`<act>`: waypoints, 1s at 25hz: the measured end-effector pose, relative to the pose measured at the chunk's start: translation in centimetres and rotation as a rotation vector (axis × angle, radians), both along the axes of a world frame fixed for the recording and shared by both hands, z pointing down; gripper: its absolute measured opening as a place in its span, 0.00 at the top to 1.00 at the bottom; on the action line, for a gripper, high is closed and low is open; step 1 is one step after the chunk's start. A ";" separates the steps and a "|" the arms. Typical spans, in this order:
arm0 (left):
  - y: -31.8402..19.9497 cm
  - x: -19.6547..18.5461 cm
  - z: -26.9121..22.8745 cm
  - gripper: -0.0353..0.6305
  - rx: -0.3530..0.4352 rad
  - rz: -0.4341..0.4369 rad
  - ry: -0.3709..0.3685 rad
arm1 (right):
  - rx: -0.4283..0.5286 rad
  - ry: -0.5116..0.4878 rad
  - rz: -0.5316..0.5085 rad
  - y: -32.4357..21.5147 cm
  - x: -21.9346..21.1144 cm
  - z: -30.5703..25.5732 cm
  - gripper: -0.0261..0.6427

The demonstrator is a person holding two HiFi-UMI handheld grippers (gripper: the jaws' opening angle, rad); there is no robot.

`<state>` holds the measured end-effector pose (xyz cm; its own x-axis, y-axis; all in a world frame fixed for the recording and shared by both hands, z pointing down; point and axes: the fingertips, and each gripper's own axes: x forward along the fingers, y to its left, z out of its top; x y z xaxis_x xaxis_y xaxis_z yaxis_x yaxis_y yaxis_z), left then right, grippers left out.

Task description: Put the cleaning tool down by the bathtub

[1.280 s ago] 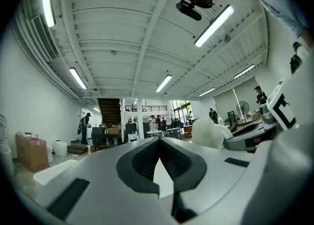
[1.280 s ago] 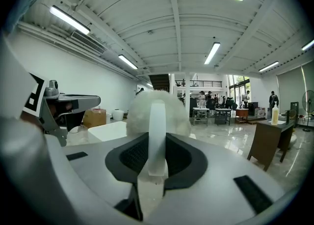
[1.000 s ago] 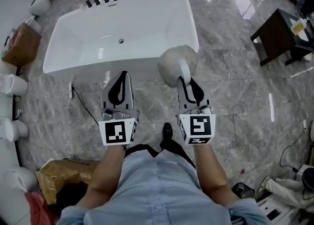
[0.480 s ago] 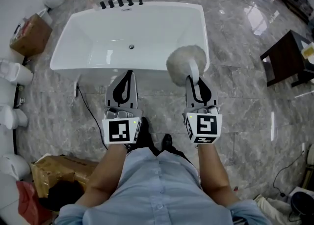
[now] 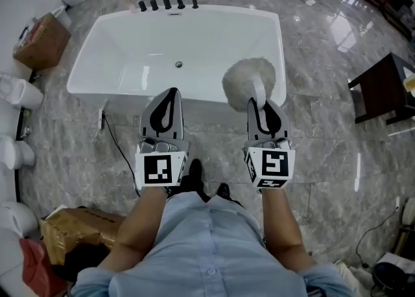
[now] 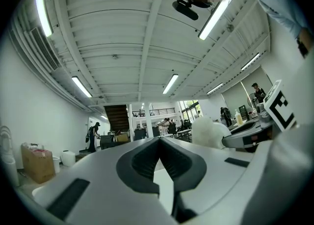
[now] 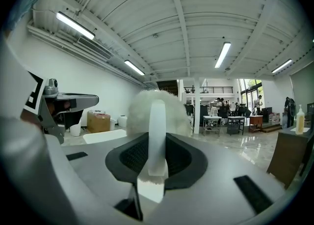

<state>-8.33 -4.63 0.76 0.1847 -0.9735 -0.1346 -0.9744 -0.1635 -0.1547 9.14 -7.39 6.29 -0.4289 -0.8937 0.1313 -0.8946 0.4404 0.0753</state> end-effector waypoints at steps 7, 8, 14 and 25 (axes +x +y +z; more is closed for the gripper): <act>-2.4 -0.8 2.5 0.92 -0.049 0.031 0.022 | -0.061 0.024 0.009 -1.5 -1.2 2.9 0.82; -2.5 -1.1 3.1 0.92 -0.065 0.034 0.018 | -0.076 0.029 0.009 -1.5 -1.4 3.4 0.82; -3.9 -2.0 6.8 0.92 -0.132 0.045 0.032 | -0.130 0.066 -0.015 -2.0 -2.6 7.1 0.82; -6.7 -2.1 16.3 0.92 -0.252 0.077 0.032 | -0.279 0.120 -0.082 -3.1 -4.7 18.0 0.82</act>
<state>-10.48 -11.29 17.02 0.2586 -0.9604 0.1033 -0.9614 -0.2663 -0.0688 4.45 -10.48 24.28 -0.4642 -0.7792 0.4211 -0.8475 0.5289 0.0444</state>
